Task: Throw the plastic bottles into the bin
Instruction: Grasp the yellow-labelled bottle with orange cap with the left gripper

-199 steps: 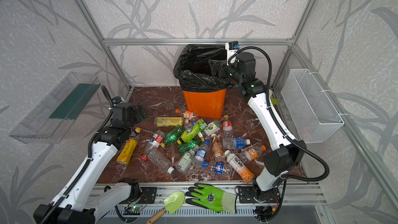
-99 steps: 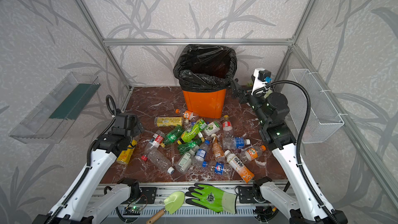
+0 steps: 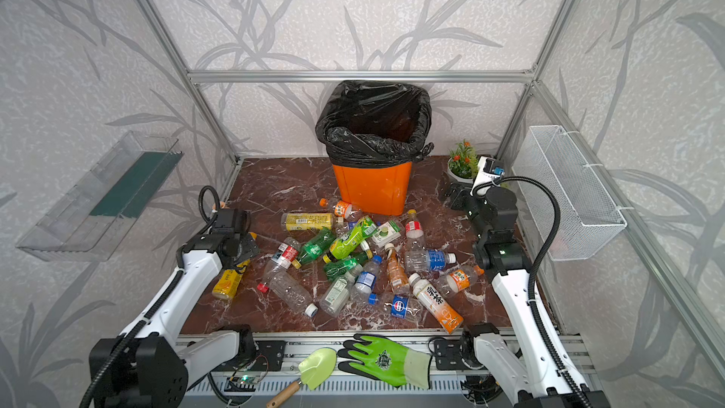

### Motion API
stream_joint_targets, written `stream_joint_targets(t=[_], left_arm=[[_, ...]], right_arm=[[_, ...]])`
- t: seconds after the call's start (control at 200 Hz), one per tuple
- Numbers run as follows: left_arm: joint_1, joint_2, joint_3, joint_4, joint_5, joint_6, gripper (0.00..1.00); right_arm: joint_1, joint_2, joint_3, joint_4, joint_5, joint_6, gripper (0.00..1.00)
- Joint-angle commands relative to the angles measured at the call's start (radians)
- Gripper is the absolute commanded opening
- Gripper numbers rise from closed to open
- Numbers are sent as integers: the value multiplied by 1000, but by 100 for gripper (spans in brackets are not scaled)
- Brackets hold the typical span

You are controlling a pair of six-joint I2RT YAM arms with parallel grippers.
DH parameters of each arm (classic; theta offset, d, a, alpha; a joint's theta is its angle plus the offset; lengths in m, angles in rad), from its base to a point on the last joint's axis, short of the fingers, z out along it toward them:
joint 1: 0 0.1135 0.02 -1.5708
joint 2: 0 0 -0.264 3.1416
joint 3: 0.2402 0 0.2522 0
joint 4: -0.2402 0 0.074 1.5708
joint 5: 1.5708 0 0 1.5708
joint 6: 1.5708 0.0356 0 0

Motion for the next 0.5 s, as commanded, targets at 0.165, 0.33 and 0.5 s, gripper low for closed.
stream_joint_targets(t=[0.165, 0.33, 0.5], left_arm=[[38, 164, 5, 38, 87, 27, 92], [52, 293, 56, 17, 112, 52, 87], [53, 356, 85, 16, 156, 86, 78]], right_arm=[[-75, 27, -63, 108, -81, 91, 99], [-141, 33, -84, 126, -131, 109, 99], [-221, 27, -116, 153, -194, 148, 99]])
